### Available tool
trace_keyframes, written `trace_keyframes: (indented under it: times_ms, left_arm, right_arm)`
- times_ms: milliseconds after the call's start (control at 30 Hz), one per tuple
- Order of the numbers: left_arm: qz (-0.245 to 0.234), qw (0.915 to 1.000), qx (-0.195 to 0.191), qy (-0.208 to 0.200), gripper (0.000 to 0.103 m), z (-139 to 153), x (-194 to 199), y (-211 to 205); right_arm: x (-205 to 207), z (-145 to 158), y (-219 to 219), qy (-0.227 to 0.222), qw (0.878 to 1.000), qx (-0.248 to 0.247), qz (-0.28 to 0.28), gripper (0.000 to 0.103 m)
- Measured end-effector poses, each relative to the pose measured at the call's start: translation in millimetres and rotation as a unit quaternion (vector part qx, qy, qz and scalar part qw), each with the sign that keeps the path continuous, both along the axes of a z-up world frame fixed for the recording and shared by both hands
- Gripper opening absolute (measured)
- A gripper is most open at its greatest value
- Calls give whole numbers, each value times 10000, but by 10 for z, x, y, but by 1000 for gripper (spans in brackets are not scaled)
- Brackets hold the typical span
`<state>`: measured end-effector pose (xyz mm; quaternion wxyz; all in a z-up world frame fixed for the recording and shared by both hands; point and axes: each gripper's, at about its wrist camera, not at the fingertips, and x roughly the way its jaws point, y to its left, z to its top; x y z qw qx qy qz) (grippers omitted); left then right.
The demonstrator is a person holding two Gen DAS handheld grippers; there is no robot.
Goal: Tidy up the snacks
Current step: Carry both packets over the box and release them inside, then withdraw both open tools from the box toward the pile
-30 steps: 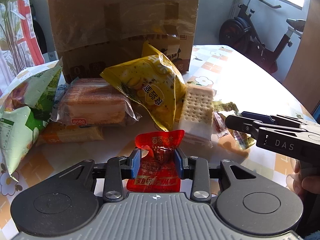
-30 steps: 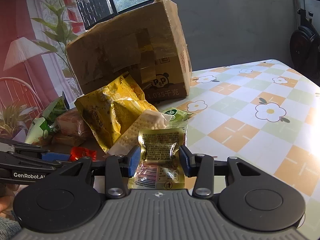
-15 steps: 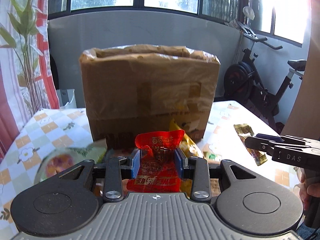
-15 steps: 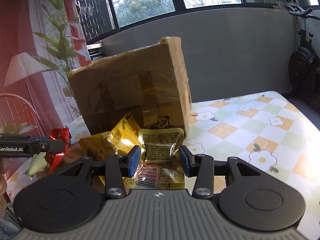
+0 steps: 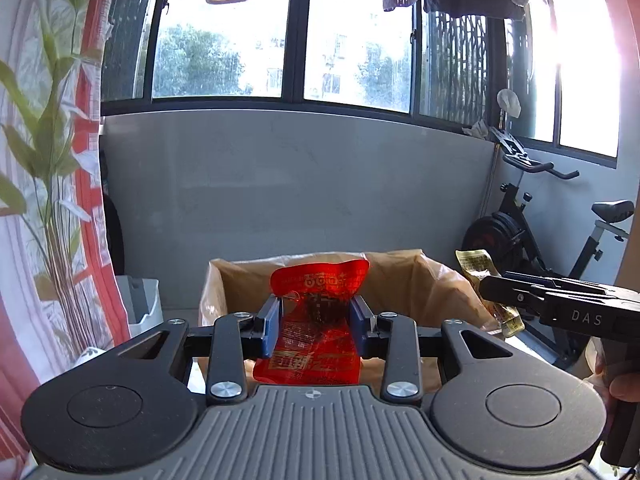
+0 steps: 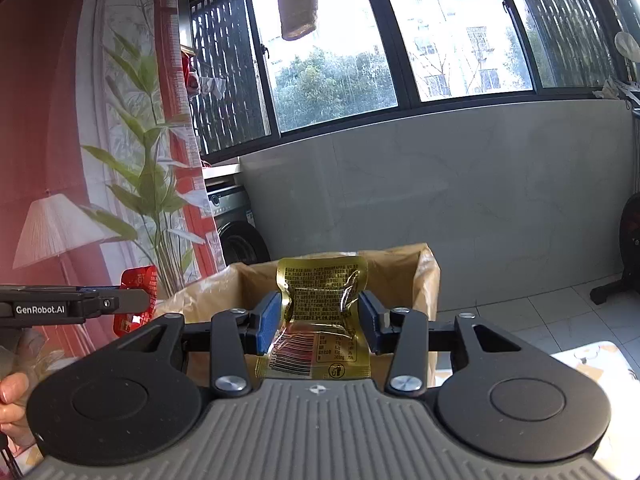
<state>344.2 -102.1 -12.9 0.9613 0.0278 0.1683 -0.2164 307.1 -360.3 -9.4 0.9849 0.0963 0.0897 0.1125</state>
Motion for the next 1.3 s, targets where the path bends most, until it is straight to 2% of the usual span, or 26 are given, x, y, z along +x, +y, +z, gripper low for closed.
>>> trace_keyframes:
  times_ms: [133, 167, 200, 233, 300, 400, 433, 500, 533, 767, 967, 1167, 1300]
  left_arm:
    - [55, 9998, -126, 109, 39, 30, 371, -121]
    - [67, 9999, -65, 39, 44, 10, 448, -160]
    - [143, 9999, 44, -30, 54, -20, 493, -201]
    - [243, 9996, 116, -42, 56, -49, 537, -234]
    - [361, 9991, 144, 138, 58, -138, 646, -223]
    - [331, 9987, 110, 376, 61, -196, 705, -215]
    - [367, 9985, 140, 389, 62, -213, 678, -200]
    - [441, 9979, 232, 425, 73, -237, 670, -164]
    - [465, 9975, 269, 450, 75, -244, 660, -157]
    - [442, 9971, 331, 524, 89, -177, 509, -37]
    - [449, 9972, 213, 565, 91, -62, 248, 60]
    - [492, 9959, 353, 667, 92, -123, 1, 192]
    - [527, 9954, 306, 742, 92, -165, -113, 338]
  right_arm:
    - [480, -2, 58, 222, 9997, -84, -36, 46]
    - [570, -23, 59, 327, 9994, -45, -48, 46]
    - [652, -44, 68, 432, 9990, -47, -75, 47]
    - [723, -67, 78, 553, 9983, -89, -129, 50]
    - [809, -121, 84, 765, 9968, -102, -220, 56]
    - [858, -169, 61, 921, 9953, -92, -283, 61]
    - [848, -173, 48, 942, 9951, -94, -280, 65]
    - [800, -174, 21, 955, 9950, -82, -289, 73]
    - [774, -172, 15, 958, 9949, -89, -308, 75]
    - [467, -91, 26, 927, 9948, -120, -406, 75]
    - [96, -10, 28, 836, 9953, -156, -461, 77]
    - [-226, 13, 39, 778, 9954, -172, -525, 79]
    - [-372, -49, 52, 855, 9948, -117, -548, 79]
